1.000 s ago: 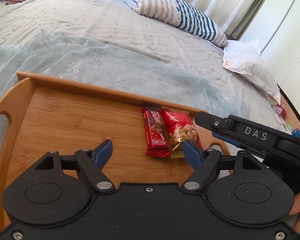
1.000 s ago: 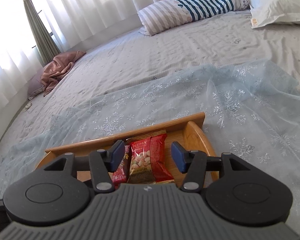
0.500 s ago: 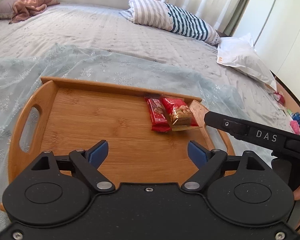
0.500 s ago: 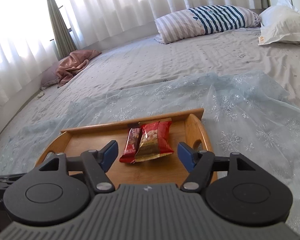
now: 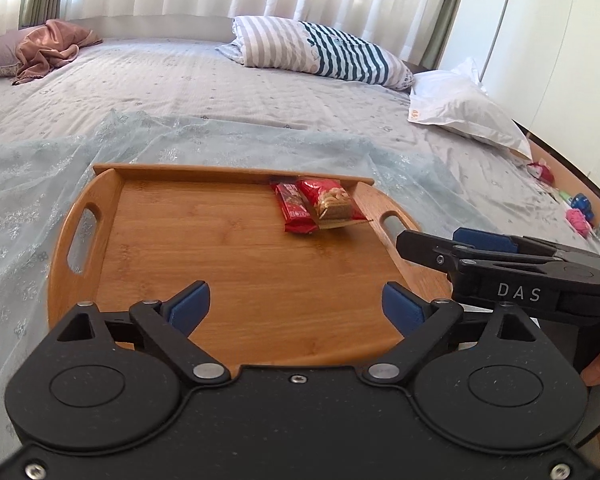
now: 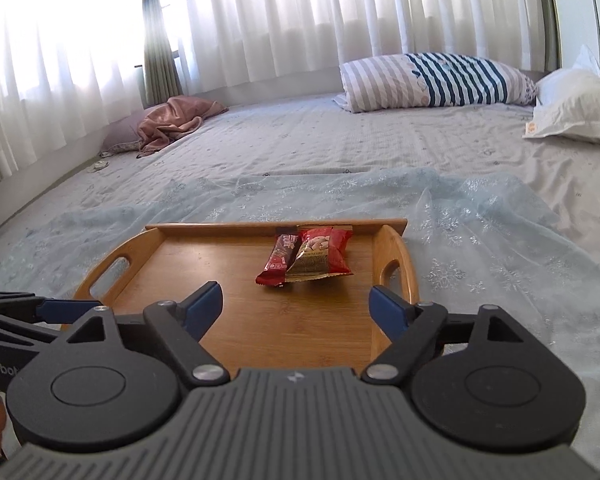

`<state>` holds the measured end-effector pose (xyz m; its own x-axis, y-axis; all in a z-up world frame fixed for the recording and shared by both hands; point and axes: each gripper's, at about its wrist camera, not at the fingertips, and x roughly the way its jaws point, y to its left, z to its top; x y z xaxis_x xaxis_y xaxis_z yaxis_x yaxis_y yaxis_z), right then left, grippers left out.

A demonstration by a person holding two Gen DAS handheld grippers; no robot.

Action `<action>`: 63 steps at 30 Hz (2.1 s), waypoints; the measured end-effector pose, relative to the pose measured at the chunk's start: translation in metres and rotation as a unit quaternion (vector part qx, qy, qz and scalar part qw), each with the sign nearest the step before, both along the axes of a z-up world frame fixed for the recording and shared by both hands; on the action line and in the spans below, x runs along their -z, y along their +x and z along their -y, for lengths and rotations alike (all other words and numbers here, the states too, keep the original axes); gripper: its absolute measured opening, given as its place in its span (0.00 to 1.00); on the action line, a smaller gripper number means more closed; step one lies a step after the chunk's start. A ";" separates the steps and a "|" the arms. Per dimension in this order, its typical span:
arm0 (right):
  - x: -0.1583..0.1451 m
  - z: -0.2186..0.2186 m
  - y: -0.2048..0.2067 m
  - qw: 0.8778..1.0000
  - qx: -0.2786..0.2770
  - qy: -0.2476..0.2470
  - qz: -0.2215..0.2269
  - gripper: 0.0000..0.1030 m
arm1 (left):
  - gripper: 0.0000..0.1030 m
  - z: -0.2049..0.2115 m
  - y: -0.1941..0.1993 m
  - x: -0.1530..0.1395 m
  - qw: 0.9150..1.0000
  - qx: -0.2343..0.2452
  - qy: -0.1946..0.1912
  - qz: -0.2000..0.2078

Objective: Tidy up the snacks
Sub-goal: 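Withdraw both tools back toward the snack pile, then grasp the red chocolate bar with the left tool while the right tool grasps the gold bar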

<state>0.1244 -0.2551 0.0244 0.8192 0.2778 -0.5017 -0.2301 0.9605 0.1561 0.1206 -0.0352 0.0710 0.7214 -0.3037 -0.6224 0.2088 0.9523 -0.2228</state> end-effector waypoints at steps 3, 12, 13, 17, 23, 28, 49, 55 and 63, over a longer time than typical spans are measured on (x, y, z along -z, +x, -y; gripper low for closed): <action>0.001 0.000 -0.013 1.000 0.000 -0.009 0.008 0.88 | 0.91 -0.004 -0.016 0.002 1.000 -0.001 0.012 0.008; 0.014 0.007 -0.050 0.998 0.034 -0.046 0.040 0.92 | 0.91 -0.021 -0.060 0.013 0.999 -0.019 0.038 0.012; 0.017 0.007 -0.054 0.997 0.044 -0.052 0.043 0.93 | 0.91 -0.023 -0.064 0.015 0.999 -0.023 0.040 0.014; 0.025 0.006 -0.070 0.992 0.076 -0.079 0.054 0.96 | 0.85 -0.025 -0.083 0.016 0.998 -0.031 0.056 0.025; 0.036 0.008 -0.088 0.991 0.107 -0.071 0.050 0.96 | 0.69 -0.022 -0.096 0.016 0.998 -0.030 0.055 0.026; 0.046 0.007 -0.100 0.986 0.138 -0.082 0.053 0.96 | 0.42 -0.019 -0.104 0.022 0.999 -0.031 0.043 0.010; 0.068 -0.006 -0.104 0.986 0.143 -0.086 0.015 0.92 | 0.29 -0.014 -0.094 0.043 0.997 -0.061 0.036 -0.020; 0.069 -0.011 -0.101 0.985 0.139 -0.096 0.012 0.92 | 0.39 -0.016 -0.090 0.047 0.997 -0.070 0.032 -0.025; 0.072 -0.015 -0.094 0.984 0.148 -0.095 0.006 0.88 | 0.33 -0.021 -0.083 0.052 0.996 -0.080 0.030 -0.037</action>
